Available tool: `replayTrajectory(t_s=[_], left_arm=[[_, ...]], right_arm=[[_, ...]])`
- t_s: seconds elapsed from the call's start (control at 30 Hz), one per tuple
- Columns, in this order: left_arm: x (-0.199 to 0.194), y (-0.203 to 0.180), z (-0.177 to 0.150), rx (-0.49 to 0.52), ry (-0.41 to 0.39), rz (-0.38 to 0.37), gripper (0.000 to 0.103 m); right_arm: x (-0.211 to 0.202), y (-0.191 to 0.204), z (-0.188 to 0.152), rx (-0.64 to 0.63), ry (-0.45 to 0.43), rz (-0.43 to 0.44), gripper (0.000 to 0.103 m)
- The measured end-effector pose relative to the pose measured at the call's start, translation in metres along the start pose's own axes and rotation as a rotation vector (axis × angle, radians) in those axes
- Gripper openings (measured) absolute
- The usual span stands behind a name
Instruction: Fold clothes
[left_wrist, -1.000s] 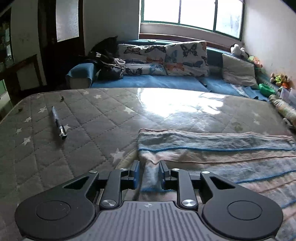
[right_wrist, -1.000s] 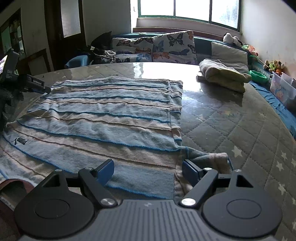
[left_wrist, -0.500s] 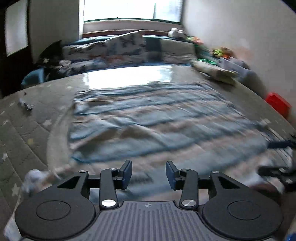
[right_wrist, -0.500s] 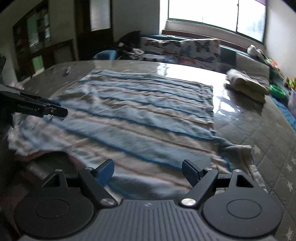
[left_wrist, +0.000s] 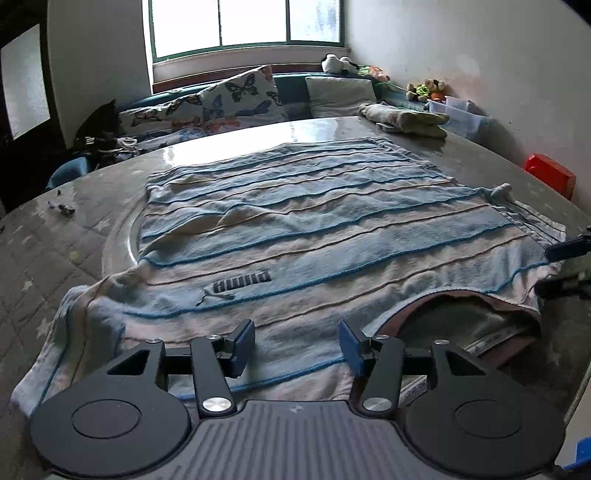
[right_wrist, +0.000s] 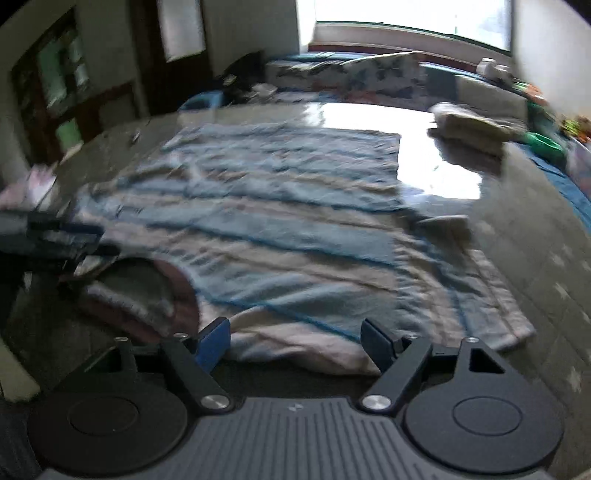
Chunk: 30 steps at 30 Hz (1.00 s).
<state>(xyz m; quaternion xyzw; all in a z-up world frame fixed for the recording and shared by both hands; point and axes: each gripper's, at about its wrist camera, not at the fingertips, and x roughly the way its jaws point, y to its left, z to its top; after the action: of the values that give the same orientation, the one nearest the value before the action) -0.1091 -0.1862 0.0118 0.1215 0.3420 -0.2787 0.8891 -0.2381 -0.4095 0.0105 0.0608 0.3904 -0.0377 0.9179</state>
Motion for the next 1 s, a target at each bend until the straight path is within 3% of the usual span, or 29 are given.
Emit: replayTrajectory(t_s=[0.1,0.33,0.43,0.63,0.83,0.9,1.0], left_arm=[[-0.002,0.001,-0.002,-0.006,-0.002,0.007,0.056],[-0.003,0.000,-0.003,0.008,0.001,0.022,0.058],[-0.005,-0.003,0.000,0.024,-0.002,0.021,0.059],[-0.009,-0.021,0.013,0.063,-0.036,-0.021,0.061],[-0.001,-0.059,0.036,0.140,-0.082,-0.099,0.061],[0.005,-0.075,0.041,0.172,-0.088,-0.132,0.061],[0.014,-0.095,0.044,0.214,-0.078,-0.174,0.061]], right_arm=[[0.002,-0.010,-0.003,0.035,0.007,-0.047,0.072],[-0.009,-0.017,-0.013,-0.006,0.013,-0.120,0.070],[-0.017,-0.032,-0.010,0.048,-0.028,-0.164,0.070],[-0.014,-0.078,-0.009,0.173,-0.059,-0.348,0.067],[-0.005,-0.099,-0.013,0.272,-0.069,-0.351,0.043],[-0.007,-0.100,-0.014,0.285,-0.080,-0.346,0.028],[-0.010,-0.102,-0.015,0.310,-0.095,-0.335,0.014]])
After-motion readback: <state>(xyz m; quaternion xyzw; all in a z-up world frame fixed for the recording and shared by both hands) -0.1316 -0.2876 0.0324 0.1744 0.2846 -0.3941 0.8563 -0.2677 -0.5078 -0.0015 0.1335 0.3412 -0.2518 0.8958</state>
